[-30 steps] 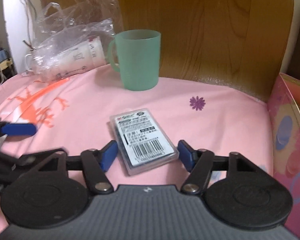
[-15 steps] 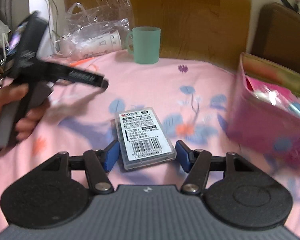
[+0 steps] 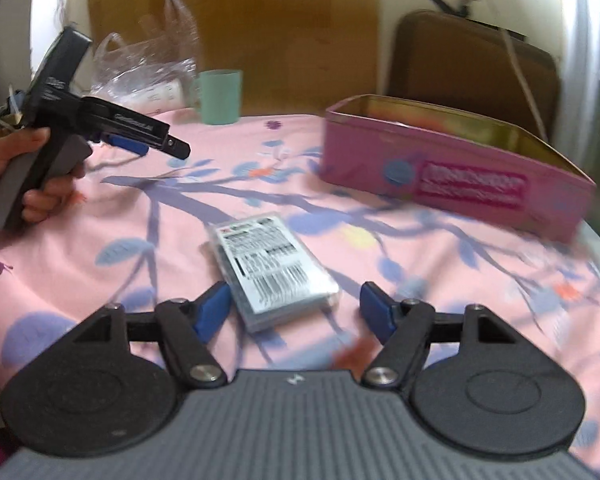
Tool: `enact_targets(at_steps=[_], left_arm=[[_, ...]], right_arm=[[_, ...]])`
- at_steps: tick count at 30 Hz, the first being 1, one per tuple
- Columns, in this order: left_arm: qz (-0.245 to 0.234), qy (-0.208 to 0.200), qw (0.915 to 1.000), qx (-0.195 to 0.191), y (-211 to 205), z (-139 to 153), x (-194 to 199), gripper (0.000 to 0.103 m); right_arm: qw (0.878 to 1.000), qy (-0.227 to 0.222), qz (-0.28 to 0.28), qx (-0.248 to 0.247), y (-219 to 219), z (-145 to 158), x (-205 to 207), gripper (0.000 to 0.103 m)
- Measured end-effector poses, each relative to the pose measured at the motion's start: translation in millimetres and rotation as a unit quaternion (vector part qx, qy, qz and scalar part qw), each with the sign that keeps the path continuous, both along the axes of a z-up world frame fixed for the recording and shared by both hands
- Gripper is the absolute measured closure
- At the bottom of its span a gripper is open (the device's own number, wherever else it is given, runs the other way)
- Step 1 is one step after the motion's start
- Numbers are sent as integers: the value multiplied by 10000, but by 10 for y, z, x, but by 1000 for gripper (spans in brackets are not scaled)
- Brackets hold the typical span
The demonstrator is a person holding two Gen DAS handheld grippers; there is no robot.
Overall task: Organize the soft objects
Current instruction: 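Grasp the clear plastic card pack with the right gripper, then carry the card pack into the pink tin and open the right gripper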
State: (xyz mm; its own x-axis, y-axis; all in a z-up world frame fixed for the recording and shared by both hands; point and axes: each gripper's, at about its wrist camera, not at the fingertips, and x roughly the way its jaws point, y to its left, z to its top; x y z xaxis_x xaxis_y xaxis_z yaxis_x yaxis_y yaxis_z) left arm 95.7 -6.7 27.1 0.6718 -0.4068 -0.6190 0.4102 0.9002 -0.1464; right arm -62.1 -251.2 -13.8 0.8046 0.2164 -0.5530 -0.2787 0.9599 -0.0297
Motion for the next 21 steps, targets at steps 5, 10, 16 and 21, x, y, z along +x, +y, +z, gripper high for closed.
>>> enact_targets(at_steps=[5, 10, 16, 21], left_arm=[[-1064, 98, 9936, -361, -531, 68, -389, 15], [-1486, 351, 9871, -491, -831, 80, -558, 15], [-1567, 747, 9824, -688, -838, 38, -636, 22], [-1645, 857, 9808, -597, -862, -25, -661, 31]], right_arm=[[9993, -162, -320, 49, -148, -46, -163, 30], [9962, -469, -720, -101, -264, -13, -242, 31], [9981, -573, -201, -79, -143, 7, -221, 31], [9990, -428, -121, -14, -75, -74, -133, 31]])
